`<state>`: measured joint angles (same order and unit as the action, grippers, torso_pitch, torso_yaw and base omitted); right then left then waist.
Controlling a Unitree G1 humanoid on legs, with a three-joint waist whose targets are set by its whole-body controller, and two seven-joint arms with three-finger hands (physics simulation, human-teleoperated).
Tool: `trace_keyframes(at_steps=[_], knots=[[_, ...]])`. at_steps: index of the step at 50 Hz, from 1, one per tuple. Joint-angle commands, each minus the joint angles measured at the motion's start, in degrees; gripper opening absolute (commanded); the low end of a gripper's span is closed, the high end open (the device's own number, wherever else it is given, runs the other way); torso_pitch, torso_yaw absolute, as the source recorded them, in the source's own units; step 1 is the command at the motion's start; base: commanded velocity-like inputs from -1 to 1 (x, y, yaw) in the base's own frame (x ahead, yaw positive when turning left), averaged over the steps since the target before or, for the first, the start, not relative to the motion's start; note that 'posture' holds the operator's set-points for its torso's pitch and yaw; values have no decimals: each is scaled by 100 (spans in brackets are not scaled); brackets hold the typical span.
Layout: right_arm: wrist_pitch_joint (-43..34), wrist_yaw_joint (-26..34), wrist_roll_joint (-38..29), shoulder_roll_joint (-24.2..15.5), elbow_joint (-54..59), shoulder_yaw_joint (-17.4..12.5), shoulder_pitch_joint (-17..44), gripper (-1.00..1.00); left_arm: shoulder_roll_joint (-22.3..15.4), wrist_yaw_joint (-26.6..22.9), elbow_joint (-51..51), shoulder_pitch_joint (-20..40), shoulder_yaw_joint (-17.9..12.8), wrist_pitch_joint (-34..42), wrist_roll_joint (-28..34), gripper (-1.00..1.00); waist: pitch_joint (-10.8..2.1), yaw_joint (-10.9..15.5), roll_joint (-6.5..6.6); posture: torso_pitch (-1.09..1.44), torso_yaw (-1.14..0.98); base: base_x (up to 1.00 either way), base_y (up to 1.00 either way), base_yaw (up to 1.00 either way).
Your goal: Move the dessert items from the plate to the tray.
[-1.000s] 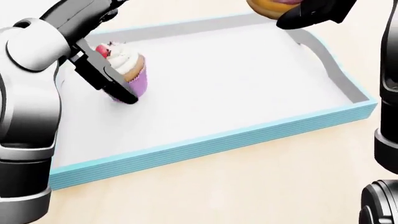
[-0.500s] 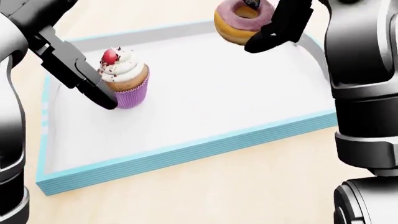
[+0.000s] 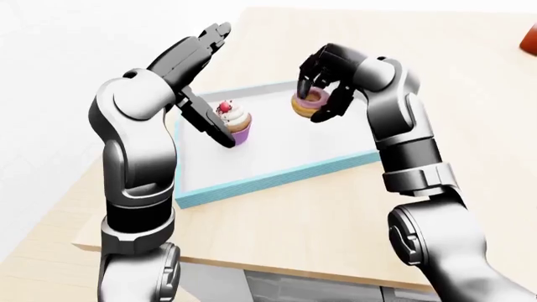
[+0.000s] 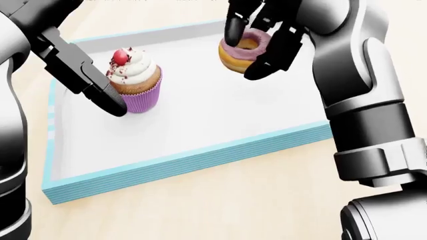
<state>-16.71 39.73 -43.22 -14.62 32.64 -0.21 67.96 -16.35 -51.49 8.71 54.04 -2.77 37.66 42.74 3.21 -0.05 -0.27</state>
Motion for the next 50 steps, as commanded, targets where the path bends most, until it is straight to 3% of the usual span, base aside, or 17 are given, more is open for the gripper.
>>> trace_keyframes(at_steps=[1, 10, 19, 25, 31, 36, 40, 42, 50], knots=[[87, -55, -33, -40, -237, -61, 193, -4, -54, 82, 174, 186, -62, -99, 21, 100, -194, 1, 7, 0, 0, 0, 0, 0], [123, 16, -81, 2, -302, -72, 67, 65, -40, 118, 159, 132, -55, -150, 13, 100, -210, 4, 5, 0, 0, 0, 0, 0], [-62, 649, -129, -391, -903, -204, 282, 65, -66, 68, 198, 131, -67, -143, 28, 100, -196, 9, -4, 0, 0, 0, 0, 0], [-178, 1439, -146, -1075, -1918, -512, 44, 63, -233, -99, 299, 246, -122, -71, 123, 100, -163, 21, -41, 0, 0, 0, 0, 0], [-424, 2235, 155, -1935, -3043, -1041, -336, 64, -507, -284, 524, 248, -306, 58, 164, 100, -142, 26, -78, 0, 0, 0, 0, 0], [-612, 2595, 728, -2746, -3918, -1635, -1077, 66, -831, -341, 858, -49, -558, 53, 155, 100, -120, 25, -104, 0, 0, 0, 0, 0], [-954, 2656, 1308, -3361, -4481, -2049, -1481, 86, -1128, -219, 1221, -359, -955, 189, -135, 100, -119, 20, -116, 0, 0, 0, 0, 0], [-1165, 2758, 1715, -3741, -4991, -2522, -1972, 100, -1334, -214, 1717, -807, -1157, 152, -263, 100, -118, 11, -112, 0, 0, 0, 0, 0], [-1859, 2302, 3236, -4661, -6025, -3757, -3415, 100, -2064, 104, 2339, -1329, -1834, 532, -1092, 100, -67, 16, -154, 0, 0, 0, 0, 0]])
